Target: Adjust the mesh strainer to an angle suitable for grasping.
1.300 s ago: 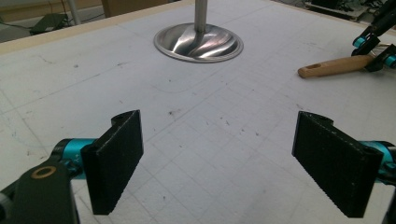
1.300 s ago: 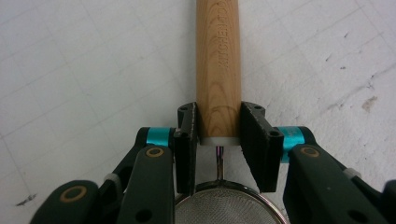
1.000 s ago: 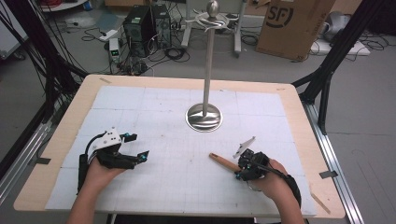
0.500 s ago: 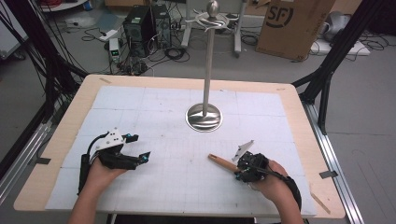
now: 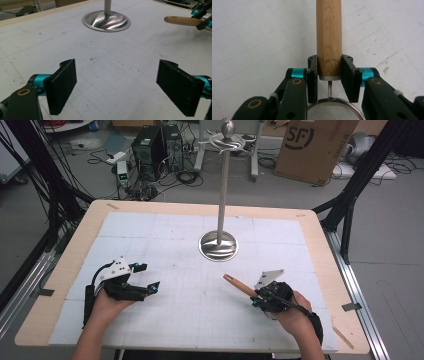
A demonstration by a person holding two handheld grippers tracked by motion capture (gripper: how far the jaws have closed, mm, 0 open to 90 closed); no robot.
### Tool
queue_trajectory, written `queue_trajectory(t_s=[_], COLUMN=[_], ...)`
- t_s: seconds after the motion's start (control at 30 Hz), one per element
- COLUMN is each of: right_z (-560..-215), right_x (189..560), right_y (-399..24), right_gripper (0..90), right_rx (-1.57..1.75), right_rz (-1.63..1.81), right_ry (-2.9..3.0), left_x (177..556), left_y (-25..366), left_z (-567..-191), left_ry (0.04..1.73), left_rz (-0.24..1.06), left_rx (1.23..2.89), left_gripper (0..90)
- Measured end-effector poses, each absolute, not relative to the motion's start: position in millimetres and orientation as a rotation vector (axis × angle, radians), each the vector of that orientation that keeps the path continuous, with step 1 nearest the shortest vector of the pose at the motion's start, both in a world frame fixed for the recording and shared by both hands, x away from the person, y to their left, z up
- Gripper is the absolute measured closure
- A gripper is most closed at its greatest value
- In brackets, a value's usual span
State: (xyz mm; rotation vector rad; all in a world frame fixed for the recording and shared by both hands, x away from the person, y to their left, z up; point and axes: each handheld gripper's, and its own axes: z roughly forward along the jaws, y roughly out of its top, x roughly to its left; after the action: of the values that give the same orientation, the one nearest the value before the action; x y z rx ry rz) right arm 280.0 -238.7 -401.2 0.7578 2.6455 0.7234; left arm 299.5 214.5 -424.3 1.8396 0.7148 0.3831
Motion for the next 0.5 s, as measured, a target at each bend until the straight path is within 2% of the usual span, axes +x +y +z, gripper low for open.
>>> queue_trajectory(t_s=[0.5], right_z=[-383.6], right_x=[281.5], right_y=[-263.5], right_gripper=[68.7], right_rx=[0.82], right_rz=[1.026], right_ry=[2.496], left_x=[299.7], left_y=[216.3], left_z=[-423.3], left_ry=[0.701], left_rz=[0.38], left_rx=[1.83], left_gripper=[17.1])
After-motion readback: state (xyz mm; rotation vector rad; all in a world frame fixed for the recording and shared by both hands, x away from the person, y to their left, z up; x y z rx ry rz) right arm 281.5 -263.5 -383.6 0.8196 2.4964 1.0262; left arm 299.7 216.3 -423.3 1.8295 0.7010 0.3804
